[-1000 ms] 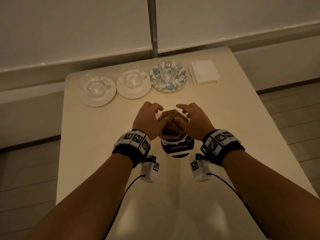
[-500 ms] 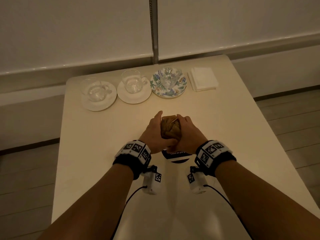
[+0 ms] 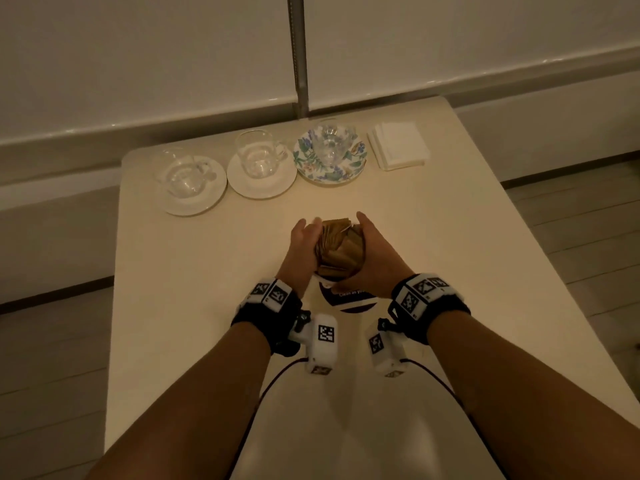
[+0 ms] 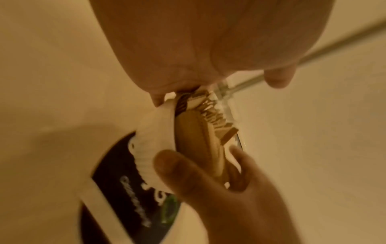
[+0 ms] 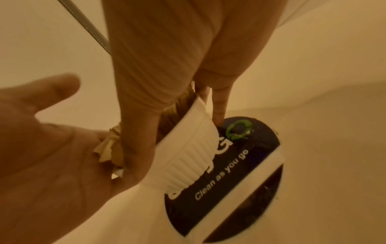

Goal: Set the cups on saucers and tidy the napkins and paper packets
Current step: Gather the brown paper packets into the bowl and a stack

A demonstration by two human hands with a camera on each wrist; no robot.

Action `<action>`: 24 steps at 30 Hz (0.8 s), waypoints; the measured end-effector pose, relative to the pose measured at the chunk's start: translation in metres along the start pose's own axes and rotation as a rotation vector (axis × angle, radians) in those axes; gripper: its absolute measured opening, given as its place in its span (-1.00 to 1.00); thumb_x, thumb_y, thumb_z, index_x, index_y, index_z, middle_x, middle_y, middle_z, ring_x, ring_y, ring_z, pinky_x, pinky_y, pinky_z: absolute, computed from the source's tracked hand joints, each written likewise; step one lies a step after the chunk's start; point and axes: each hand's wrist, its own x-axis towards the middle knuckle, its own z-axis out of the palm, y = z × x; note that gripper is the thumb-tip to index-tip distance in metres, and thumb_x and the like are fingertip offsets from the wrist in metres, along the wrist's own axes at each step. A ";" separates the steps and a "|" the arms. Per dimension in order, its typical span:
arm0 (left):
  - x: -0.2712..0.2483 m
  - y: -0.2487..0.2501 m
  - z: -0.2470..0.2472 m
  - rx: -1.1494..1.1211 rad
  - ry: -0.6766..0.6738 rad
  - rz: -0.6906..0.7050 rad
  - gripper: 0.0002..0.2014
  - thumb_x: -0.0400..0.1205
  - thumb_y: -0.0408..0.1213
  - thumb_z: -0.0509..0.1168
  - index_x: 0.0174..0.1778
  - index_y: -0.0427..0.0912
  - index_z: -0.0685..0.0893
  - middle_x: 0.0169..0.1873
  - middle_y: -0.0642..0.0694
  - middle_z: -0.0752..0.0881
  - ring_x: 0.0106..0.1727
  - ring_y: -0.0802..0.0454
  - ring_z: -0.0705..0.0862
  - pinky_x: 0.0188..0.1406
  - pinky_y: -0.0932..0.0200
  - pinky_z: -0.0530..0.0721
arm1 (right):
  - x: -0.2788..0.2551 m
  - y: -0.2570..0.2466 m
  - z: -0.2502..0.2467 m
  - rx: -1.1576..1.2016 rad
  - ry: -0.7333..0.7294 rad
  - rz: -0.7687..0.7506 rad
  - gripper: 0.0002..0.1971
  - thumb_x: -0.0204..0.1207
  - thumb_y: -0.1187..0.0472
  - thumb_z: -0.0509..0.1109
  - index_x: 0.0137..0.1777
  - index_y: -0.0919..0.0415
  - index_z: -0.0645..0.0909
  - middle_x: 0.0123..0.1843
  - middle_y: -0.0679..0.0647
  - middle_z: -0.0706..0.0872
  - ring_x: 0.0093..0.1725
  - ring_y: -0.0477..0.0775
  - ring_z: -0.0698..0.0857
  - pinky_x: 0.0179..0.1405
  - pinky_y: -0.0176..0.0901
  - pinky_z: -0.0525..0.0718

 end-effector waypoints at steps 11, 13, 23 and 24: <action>-0.004 -0.008 0.016 -0.154 0.147 -0.080 -0.44 0.71 0.18 0.12 0.44 -0.18 0.58 0.32 -0.19 0.69 0.36 -0.12 0.64 0.49 -0.17 0.50 | 0.000 0.023 -0.007 0.069 -0.037 -0.112 0.26 -0.06 0.05 0.83 0.62 0.15 0.17 0.48 0.04 0.47 0.44 0.01 0.51 0.47 0.04 0.52; -0.002 -0.010 0.020 -0.207 0.172 -0.093 -0.46 0.70 0.18 0.16 0.40 -0.16 0.61 0.29 -0.20 0.71 0.34 -0.13 0.66 0.49 -0.20 0.50 | 0.004 0.025 -0.007 0.074 -0.044 -0.133 0.33 -0.03 0.05 0.83 0.69 0.15 0.07 0.58 0.07 0.35 0.54 0.01 0.40 0.53 -0.11 0.39; 0.041 0.032 0.064 -0.217 0.139 0.003 -0.53 0.68 0.23 0.14 0.24 -0.04 0.68 0.18 -0.08 0.78 0.21 0.03 0.73 0.16 0.11 0.67 | 0.032 0.039 -0.062 0.132 0.168 -0.247 0.18 -0.09 -0.06 0.80 0.57 0.04 0.28 0.43 -0.07 0.46 0.40 -0.14 0.51 0.39 -0.16 0.57; 0.048 0.041 0.074 -0.171 0.121 0.028 -0.58 0.72 0.18 0.11 0.17 -0.03 0.71 0.13 -0.05 0.79 0.15 0.08 0.74 0.07 0.20 0.68 | 0.038 0.043 -0.074 0.123 0.205 -0.247 0.19 -0.10 -0.02 0.81 0.56 0.06 0.28 0.42 -0.06 0.46 0.39 -0.13 0.51 0.36 -0.24 0.56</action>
